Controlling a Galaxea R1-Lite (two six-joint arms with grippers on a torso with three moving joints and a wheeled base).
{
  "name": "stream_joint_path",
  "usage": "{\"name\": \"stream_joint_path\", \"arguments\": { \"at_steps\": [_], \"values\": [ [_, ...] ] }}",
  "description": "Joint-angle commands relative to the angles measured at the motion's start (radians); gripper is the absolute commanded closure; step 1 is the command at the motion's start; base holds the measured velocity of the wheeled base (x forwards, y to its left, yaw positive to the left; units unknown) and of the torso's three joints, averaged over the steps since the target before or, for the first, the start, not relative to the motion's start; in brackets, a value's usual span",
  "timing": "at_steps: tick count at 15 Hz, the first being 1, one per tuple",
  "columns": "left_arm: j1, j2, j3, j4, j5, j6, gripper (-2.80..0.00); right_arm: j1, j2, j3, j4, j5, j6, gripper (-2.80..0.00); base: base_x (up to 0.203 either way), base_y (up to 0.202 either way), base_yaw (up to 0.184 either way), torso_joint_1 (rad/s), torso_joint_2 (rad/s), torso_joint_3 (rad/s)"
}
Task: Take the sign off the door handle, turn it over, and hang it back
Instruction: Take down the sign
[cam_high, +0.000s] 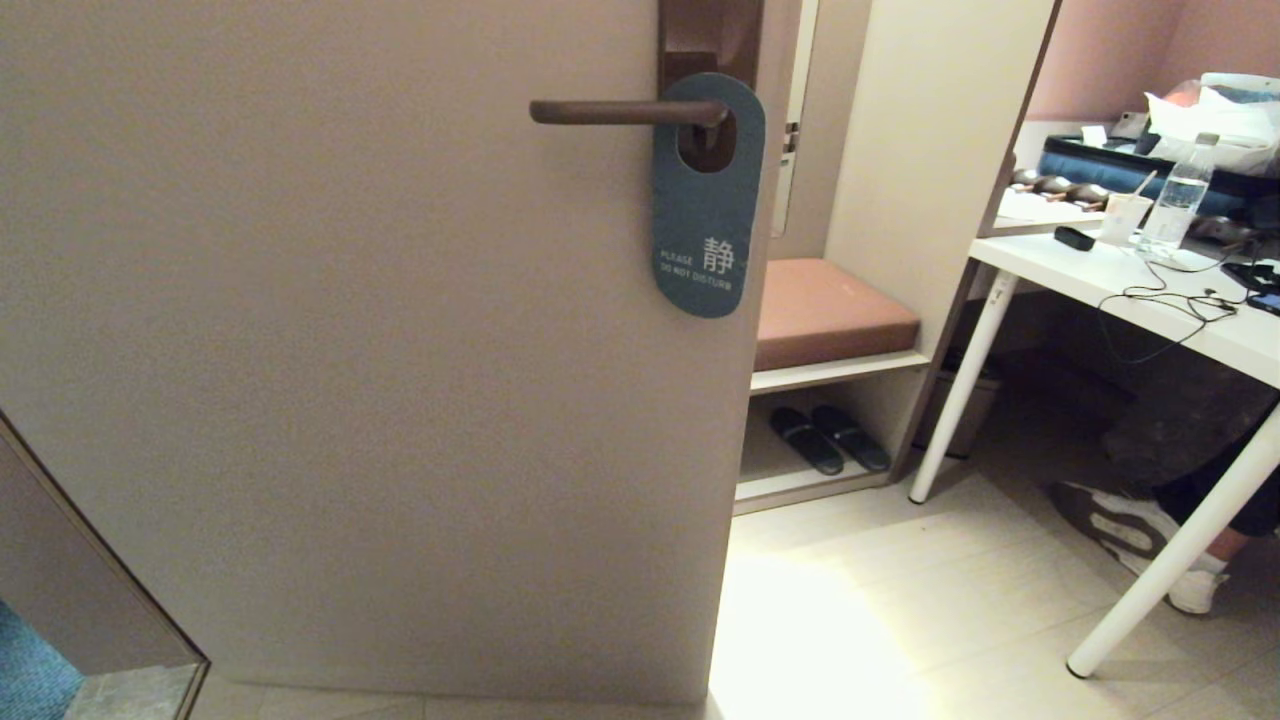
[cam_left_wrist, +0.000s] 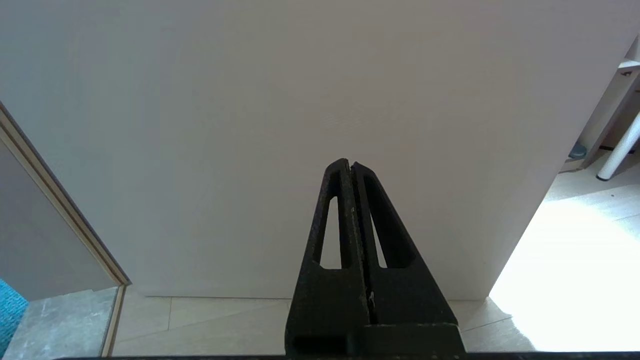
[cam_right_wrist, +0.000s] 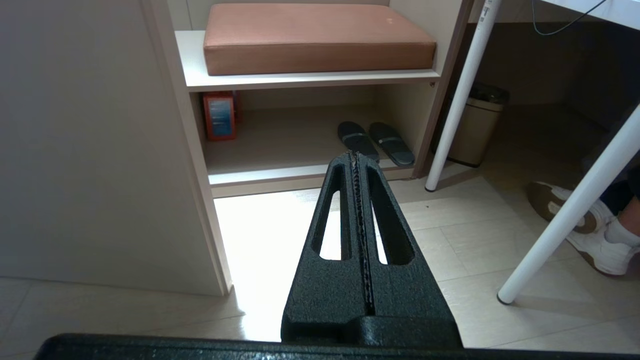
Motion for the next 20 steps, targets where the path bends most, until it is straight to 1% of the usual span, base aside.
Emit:
{"name": "stream_joint_path", "arguments": {
  "at_steps": [1, 12, 14, 16, 18, 20],
  "values": [
    [0.0, 0.0, 0.0, 0.0, 0.001, 0.0, 0.0, 0.0, 0.0, 0.0, 0.0, 0.001, 0.0, 0.0, 0.0, 0.0, 0.0, 0.0, 0.0, 0.0],
    [0.0, 0.0, 0.0, 0.0, 0.001, 0.0, 0.0, 0.0, 0.0, 0.0, 0.0, 0.001, -0.001, 0.0, 0.0, 0.0, 0.0, 0.0, 0.0, 0.0],
    [0.0, 0.0, 0.0, 0.0, -0.004, 0.013, 0.0, 0.0, 0.0, 0.0, 0.0, 0.006, -0.029, 0.0, 0.0, 0.0, 0.0, 0.0, 0.0, 0.0],
    [0.0, 0.0, 0.0, 0.0, 0.005, -0.016, 0.0, 0.0, 0.0, 0.0, 0.0, 0.007, -0.033, 0.0, 0.0, 0.0, 0.0, 0.0, 0.0, 0.0],
    [0.0, 0.0, -0.002, 0.0, 0.0, 0.004, 0.0, 0.0, 0.0, 0.0, 0.0, 0.009, -0.037, 0.0, 0.0, 0.0, 0.0, 0.0, 0.0, 0.0],
    [0.0, 0.0, 0.0, 0.002, -0.004, 0.043, 0.0, 0.0, 0.0, 0.0, 0.0, 0.009, -0.036, 0.0, 0.0, 0.0, 0.0, 0.0, 0.0, 0.0]
  ]
}}
